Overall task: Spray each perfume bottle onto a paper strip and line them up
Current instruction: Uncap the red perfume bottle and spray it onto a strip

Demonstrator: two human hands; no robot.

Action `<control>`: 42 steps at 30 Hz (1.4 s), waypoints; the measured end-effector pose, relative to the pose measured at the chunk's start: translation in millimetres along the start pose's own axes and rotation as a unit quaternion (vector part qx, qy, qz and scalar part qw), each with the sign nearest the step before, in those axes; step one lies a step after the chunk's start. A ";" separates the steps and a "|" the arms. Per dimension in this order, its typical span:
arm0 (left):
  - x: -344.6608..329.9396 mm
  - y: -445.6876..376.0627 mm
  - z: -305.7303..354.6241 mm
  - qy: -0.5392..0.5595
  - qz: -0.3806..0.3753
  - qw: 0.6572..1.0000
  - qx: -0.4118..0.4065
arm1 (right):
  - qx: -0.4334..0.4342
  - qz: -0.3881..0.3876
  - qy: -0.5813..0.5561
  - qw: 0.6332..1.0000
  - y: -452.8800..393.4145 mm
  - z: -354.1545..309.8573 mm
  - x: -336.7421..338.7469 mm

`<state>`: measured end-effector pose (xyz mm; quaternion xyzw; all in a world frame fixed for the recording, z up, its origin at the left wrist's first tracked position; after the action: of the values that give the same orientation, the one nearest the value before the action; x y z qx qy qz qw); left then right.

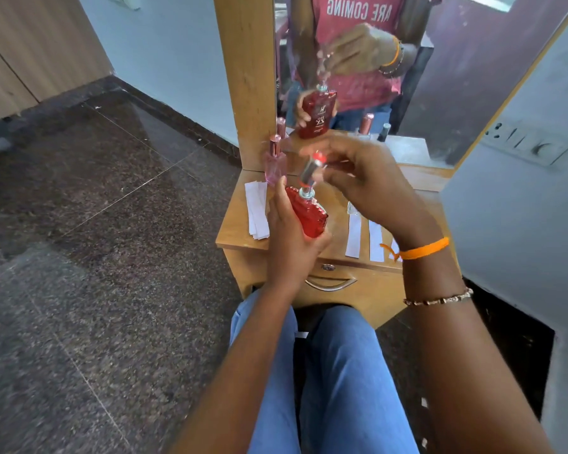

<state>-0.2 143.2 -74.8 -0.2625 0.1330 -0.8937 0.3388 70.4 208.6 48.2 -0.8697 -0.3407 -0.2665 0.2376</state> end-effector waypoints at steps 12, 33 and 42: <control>1.1 -4.9 -4.4 0.018 0.004 1.000 0.009 | -0.040 0.063 0.272 0.959 4.6 -5.8 -33.5; 4.4 -4.3 7.3 0.075 -0.006 0.997 -0.022 | -0.114 0.180 0.145 0.966 21.3 -15.8 -27.9; 1.3 -10.8 -6.2 0.047 -0.036 0.998 -0.015 | -0.121 0.098 0.088 0.984 7.7 -1.5 -18.7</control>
<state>-10.3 150.6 -75.0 -0.2302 0.1523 -0.9146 0.2957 63.7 194.0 35.8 -0.8943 -0.1967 -0.3567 0.1851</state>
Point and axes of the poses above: each hand's wrist, its own y-axis away from the middle knuckle, its own x-axis out of the back of the hand, z = x × y, the point moved 8 cm from there along -y, towards the middle knuckle, and after that the axes turned 13 degrees about -x, right-handed, at the moved point
